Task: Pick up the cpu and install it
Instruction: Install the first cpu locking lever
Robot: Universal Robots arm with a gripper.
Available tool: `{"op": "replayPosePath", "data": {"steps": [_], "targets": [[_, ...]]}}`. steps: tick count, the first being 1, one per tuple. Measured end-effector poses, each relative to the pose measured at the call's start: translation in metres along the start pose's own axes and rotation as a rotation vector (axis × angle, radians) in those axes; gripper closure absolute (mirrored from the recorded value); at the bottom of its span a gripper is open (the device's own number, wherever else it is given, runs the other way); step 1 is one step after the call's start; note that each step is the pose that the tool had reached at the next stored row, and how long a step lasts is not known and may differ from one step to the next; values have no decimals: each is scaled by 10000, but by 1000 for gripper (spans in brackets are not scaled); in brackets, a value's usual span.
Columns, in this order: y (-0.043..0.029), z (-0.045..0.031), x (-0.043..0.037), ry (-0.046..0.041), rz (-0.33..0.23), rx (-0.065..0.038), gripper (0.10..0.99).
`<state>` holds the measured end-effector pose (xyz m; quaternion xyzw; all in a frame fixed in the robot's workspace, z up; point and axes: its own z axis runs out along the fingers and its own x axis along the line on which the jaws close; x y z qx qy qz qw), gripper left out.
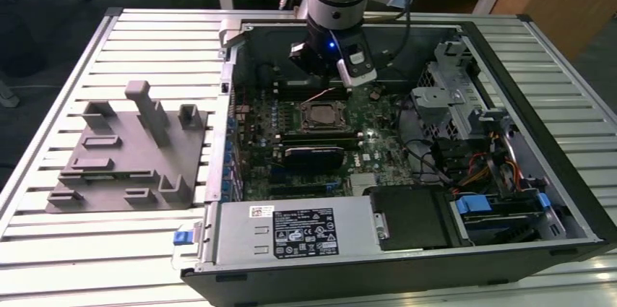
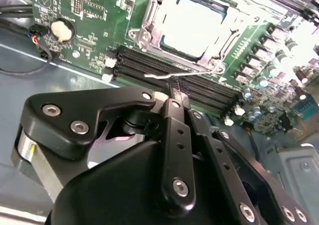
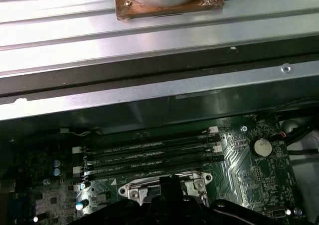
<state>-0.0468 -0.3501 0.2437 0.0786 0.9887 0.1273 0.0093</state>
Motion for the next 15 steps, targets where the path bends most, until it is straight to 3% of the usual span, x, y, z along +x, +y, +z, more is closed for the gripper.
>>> {"op": "replayPosePath", "data": {"steps": [7,11,15], "targets": [[-12,47,1,-336,20,141,980],[-15,58,2,-351,27,141,980],[-26,97,4,-466,97,154,980]]}}
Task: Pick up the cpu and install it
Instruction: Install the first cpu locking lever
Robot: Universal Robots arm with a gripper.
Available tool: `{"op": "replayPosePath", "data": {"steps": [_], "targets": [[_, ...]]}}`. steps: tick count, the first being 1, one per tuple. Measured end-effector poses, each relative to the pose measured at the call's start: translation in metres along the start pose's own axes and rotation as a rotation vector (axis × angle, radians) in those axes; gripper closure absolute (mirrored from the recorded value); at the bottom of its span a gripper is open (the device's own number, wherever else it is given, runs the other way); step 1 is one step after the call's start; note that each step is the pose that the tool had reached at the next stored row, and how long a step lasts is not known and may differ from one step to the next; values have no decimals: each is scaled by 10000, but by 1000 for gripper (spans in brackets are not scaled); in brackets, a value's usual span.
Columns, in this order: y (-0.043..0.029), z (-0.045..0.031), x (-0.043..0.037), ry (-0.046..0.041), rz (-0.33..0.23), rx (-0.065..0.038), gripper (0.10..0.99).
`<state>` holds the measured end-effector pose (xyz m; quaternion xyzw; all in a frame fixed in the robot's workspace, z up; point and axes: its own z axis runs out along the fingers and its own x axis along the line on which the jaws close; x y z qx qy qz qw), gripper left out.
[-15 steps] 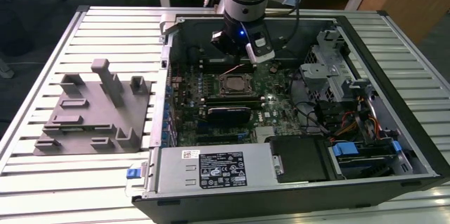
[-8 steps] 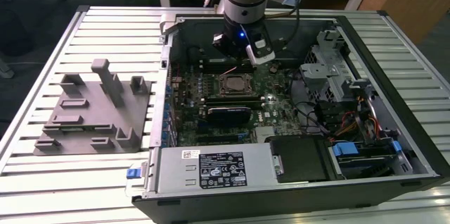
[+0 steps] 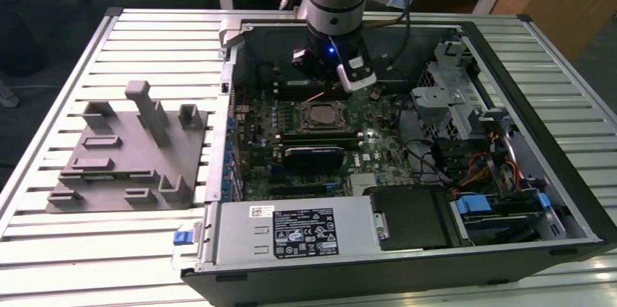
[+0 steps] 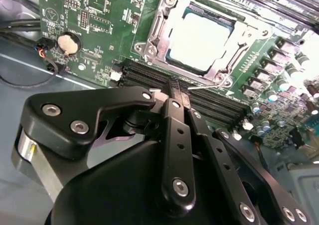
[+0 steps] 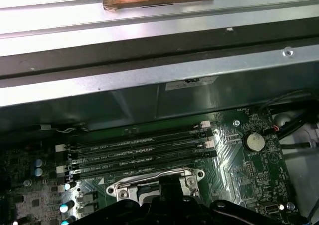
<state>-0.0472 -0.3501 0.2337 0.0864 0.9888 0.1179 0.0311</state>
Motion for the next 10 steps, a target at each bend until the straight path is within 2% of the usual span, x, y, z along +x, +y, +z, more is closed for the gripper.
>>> {"op": "replayPosePath", "data": {"steps": [6,10], "targets": [[4,35,5,-29,21,1,980],[37,67,13,-34,36,5,980]]}}
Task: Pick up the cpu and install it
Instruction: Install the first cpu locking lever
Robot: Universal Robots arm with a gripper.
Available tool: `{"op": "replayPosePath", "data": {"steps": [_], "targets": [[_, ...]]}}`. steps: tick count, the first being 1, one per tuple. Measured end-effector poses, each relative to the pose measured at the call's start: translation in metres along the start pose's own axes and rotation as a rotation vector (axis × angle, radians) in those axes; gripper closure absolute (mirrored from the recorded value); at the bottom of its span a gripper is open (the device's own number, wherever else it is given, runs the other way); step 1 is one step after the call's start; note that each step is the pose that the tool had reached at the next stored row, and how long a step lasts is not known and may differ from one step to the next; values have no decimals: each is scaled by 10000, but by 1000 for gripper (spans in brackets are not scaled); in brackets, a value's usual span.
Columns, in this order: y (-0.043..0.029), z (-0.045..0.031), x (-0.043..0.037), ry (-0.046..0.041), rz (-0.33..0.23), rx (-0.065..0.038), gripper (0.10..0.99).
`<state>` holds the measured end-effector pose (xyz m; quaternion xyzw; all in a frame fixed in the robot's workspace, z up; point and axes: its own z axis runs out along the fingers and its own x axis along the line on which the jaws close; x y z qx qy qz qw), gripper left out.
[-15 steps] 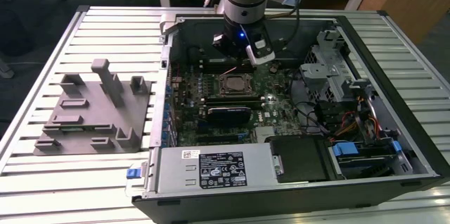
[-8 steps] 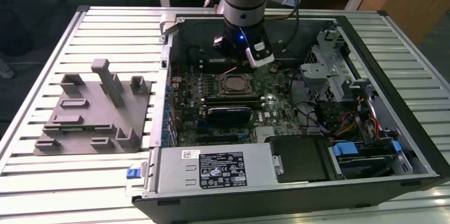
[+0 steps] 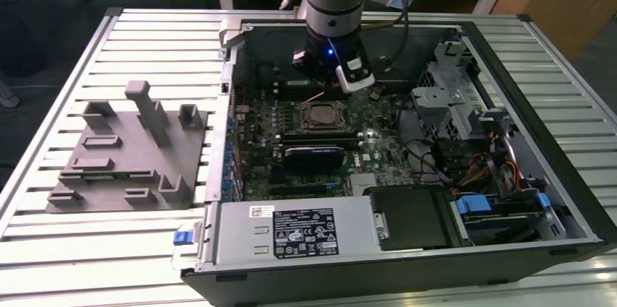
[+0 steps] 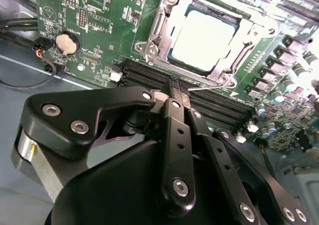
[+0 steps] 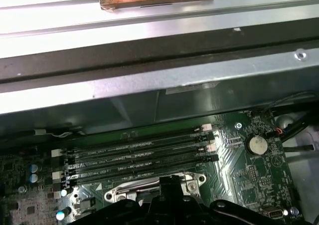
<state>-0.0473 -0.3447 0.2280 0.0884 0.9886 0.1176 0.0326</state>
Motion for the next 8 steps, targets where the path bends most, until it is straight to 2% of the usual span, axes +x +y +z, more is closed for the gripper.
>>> {"op": "replayPosePath", "data": {"steps": [3,8], "targets": [[16,25,5,-8,12,16,980],[12,67,9,-96,138,55,980]]}}
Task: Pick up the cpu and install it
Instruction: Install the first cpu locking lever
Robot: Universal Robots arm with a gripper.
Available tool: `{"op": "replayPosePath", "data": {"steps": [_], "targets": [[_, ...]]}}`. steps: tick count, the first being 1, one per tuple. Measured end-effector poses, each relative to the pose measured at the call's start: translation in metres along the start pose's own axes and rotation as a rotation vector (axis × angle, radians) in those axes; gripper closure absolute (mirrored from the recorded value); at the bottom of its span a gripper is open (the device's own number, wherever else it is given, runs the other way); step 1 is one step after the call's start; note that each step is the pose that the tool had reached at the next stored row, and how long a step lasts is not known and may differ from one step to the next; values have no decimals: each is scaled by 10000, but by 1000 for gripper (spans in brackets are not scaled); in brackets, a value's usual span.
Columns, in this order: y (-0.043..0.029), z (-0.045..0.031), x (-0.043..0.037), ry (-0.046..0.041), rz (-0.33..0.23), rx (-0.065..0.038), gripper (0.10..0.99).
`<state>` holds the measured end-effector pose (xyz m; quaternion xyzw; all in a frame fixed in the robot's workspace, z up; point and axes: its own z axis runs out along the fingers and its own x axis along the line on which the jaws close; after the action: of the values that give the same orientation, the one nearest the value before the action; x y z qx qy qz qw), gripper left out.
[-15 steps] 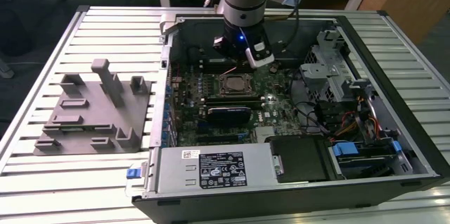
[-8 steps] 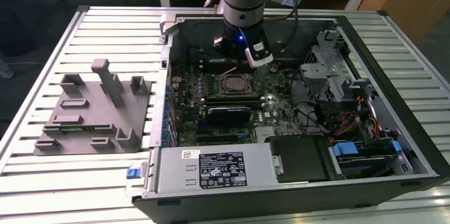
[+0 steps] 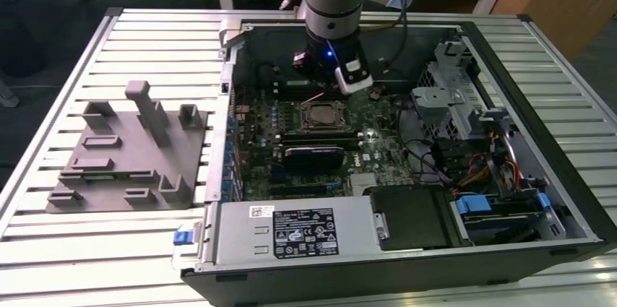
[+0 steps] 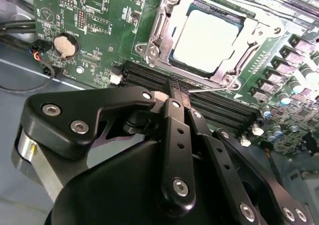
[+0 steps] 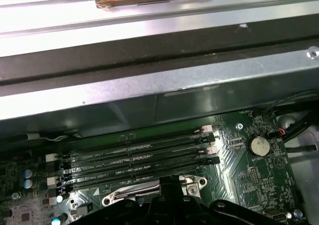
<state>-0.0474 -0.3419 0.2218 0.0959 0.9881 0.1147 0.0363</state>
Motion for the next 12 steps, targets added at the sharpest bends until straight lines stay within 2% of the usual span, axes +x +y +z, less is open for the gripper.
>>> {"op": "replayPosePath", "data": {"steps": [8,12], "targets": [[9,33,16,-132,354,39,980],[26,52,42,-171,481,45,980]]}}
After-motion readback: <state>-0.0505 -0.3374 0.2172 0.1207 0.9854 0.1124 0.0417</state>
